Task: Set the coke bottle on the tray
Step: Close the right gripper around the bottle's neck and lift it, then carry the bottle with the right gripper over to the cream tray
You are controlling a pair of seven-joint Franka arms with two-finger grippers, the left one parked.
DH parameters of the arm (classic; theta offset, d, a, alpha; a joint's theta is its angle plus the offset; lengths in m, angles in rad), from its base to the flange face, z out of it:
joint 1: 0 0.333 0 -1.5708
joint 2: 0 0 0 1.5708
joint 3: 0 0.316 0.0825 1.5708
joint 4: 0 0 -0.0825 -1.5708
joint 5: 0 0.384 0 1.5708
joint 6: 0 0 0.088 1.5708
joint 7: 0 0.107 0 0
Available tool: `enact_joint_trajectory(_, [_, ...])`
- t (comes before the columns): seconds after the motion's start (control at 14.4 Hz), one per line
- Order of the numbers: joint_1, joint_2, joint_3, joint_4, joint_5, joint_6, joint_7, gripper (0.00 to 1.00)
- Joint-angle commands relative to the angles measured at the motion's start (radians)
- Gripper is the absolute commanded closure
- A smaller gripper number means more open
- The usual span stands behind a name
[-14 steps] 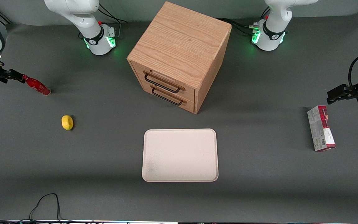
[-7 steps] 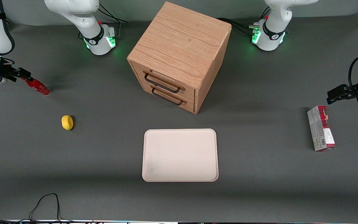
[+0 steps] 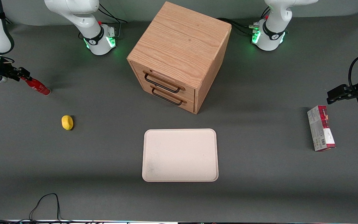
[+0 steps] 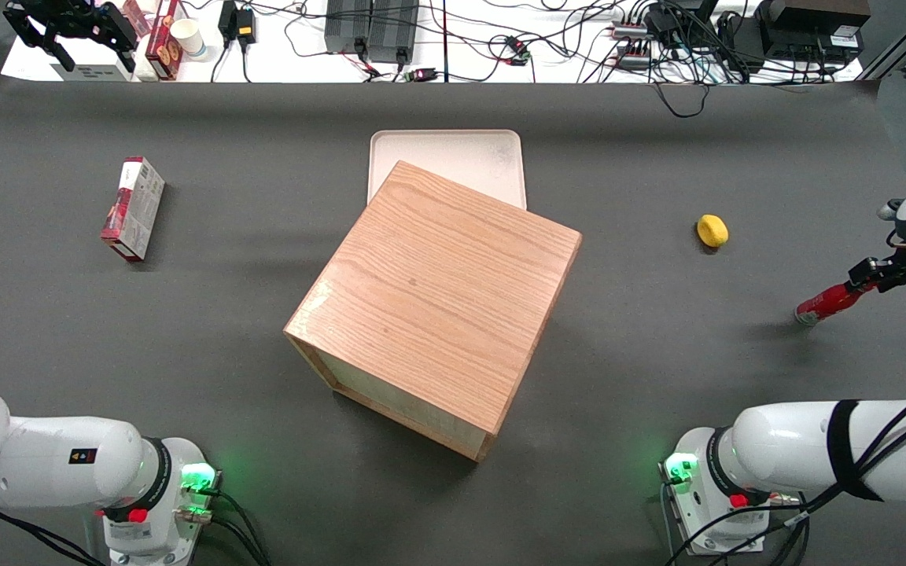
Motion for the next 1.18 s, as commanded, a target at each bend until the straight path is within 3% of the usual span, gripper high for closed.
enact_joint_trajectory(0.0, [0.009, -0.022, -0.009, -0.019, -0.002, 0.012, 0.005, 1.0])
enact_joint_trajectory(0.21, [0.014, -0.023, 0.029, -0.009, 0.001, -0.002, 0.105, 1.0])
enact_joint_trajectory(0.35, [0.013, -0.026, 0.144, 0.039, 0.001, -0.055, 0.206, 1.0])
enact_joint_trajectory(0.49, [0.013, -0.019, 0.256, 0.175, 0.0, -0.208, 0.321, 1.0])
enact_joint_trajectory(0.83, [-0.004, 0.18, 0.549, 0.779, 0.012, -0.729, 0.536, 1.0])
enact_joint_trajectory(1.04, [-0.026, 0.334, 0.672, 1.146, 0.142, -0.928, 0.629, 1.0])
enact_joint_trajectory(1.11, [-0.023, 0.381, 0.701, 1.249, 0.153, -0.986, 0.646, 1.0])
